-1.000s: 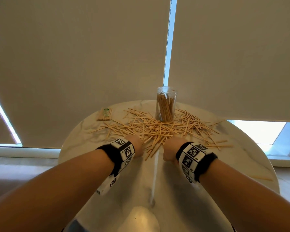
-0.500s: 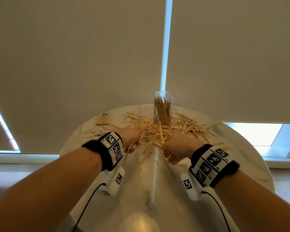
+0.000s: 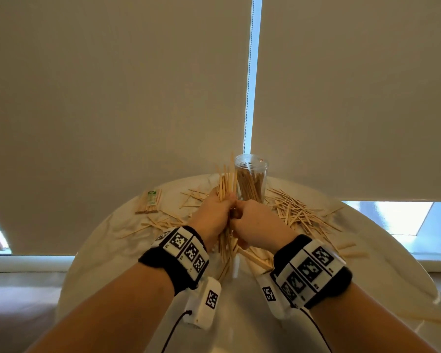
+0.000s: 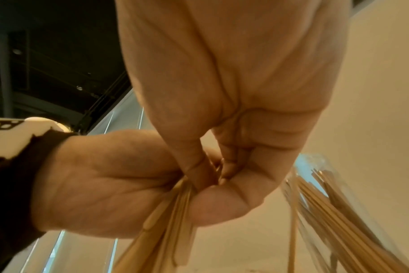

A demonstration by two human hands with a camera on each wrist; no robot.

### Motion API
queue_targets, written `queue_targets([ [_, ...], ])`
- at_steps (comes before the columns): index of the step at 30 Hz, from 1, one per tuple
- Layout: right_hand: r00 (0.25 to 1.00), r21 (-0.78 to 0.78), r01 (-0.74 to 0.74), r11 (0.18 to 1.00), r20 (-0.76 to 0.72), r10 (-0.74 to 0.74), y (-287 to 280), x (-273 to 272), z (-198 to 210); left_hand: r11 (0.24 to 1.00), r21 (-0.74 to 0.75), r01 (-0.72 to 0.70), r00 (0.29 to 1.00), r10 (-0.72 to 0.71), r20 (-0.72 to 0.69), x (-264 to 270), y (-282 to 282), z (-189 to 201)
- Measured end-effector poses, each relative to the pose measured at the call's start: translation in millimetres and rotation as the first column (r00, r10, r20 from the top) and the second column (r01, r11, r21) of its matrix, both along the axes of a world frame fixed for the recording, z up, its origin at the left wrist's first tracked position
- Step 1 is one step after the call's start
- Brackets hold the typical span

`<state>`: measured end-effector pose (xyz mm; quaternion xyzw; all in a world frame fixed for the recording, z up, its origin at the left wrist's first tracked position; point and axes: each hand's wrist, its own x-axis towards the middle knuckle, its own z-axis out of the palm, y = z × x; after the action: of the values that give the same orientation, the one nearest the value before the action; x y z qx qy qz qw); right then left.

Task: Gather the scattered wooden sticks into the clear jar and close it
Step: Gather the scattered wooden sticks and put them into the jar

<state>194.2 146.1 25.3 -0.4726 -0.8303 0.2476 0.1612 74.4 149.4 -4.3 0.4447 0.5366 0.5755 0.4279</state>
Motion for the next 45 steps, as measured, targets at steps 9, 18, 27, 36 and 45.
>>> queue_targets([
  [9, 0.809, -0.007, 0.228, 0.974, -0.556, -0.194, 52.4, 13.1, 17.6, 0.98, 0.017, 0.201, 0.96, -0.2, 0.194, -5.4, 25.2, 11.1],
  [18, 0.755, 0.069, 0.082, 0.994, -0.656, -0.017, 72.3, 30.2, 21.9, 0.856, -0.012, 0.517, 0.843, -0.512, -0.165, 8.1, 28.3, 7.3],
  [27, 0.852, 0.056, 0.005, 0.998, -0.523, 0.025, 63.4, 29.1, 21.2, 0.928, 0.129, 0.349, 0.932, -0.358, 0.054, 5.8, 33.9, 14.1],
  [36, 0.96, -0.285, -0.277, 0.918, -0.133, 0.248, 45.3, 0.4, 6.1, 0.924, 0.351, -0.151, 0.631, -0.183, 0.754, -23.4, 40.7, 23.9],
  [45, 0.992, -0.044, -0.122, 0.992, -0.03, 0.121, 49.3, -0.5, 1.3, 0.946, 0.284, -0.158, 0.586, -0.142, 0.797, -6.4, 43.6, 18.8],
])
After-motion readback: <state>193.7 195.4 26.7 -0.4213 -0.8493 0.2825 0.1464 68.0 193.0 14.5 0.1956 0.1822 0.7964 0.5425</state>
